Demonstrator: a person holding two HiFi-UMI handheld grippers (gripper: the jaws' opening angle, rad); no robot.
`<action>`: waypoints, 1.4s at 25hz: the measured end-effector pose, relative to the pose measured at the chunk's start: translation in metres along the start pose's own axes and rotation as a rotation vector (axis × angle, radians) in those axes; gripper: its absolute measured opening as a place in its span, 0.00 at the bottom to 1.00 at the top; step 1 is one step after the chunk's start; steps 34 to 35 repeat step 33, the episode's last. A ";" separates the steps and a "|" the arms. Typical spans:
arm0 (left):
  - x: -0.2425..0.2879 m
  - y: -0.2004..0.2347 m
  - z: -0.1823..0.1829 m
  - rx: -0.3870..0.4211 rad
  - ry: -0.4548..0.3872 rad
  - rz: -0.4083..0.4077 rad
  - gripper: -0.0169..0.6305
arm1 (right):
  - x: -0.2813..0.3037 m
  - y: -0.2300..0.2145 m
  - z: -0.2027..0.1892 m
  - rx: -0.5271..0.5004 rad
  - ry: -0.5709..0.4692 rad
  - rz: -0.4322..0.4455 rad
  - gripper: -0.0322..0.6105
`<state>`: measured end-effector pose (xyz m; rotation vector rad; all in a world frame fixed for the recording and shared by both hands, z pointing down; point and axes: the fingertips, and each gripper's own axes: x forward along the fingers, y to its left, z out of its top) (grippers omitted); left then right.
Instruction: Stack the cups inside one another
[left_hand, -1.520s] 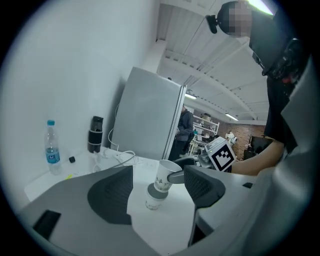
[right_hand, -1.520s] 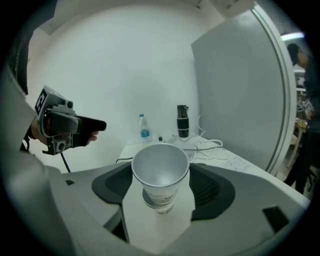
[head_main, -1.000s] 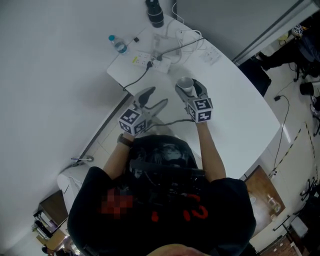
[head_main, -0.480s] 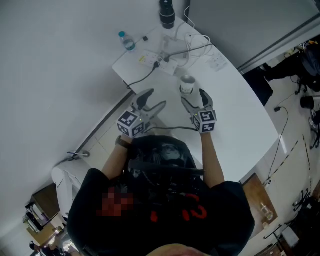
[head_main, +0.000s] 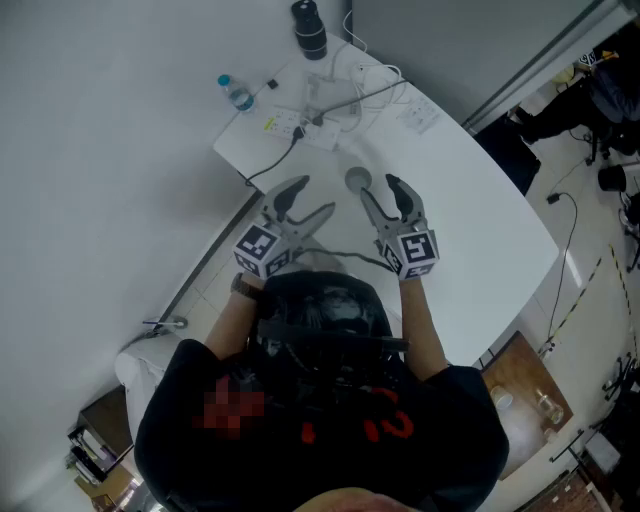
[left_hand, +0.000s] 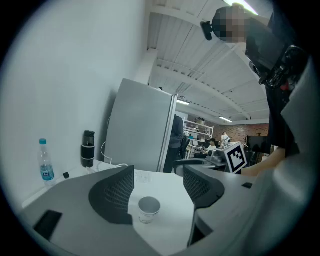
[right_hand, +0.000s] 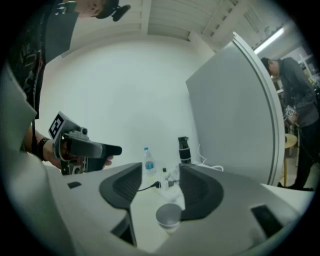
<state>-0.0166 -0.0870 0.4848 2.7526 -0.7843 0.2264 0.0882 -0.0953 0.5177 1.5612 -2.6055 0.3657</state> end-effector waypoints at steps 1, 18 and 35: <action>0.001 -0.003 0.004 0.006 -0.006 -0.004 0.51 | -0.006 0.003 0.011 -0.015 -0.032 -0.010 0.35; 0.018 -0.040 0.032 0.000 -0.063 -0.101 0.36 | -0.097 0.000 0.067 0.091 -0.188 -0.183 0.05; 0.025 0.032 0.053 -0.089 -0.122 -0.407 0.23 | -0.005 0.026 0.077 0.013 -0.104 -0.295 0.06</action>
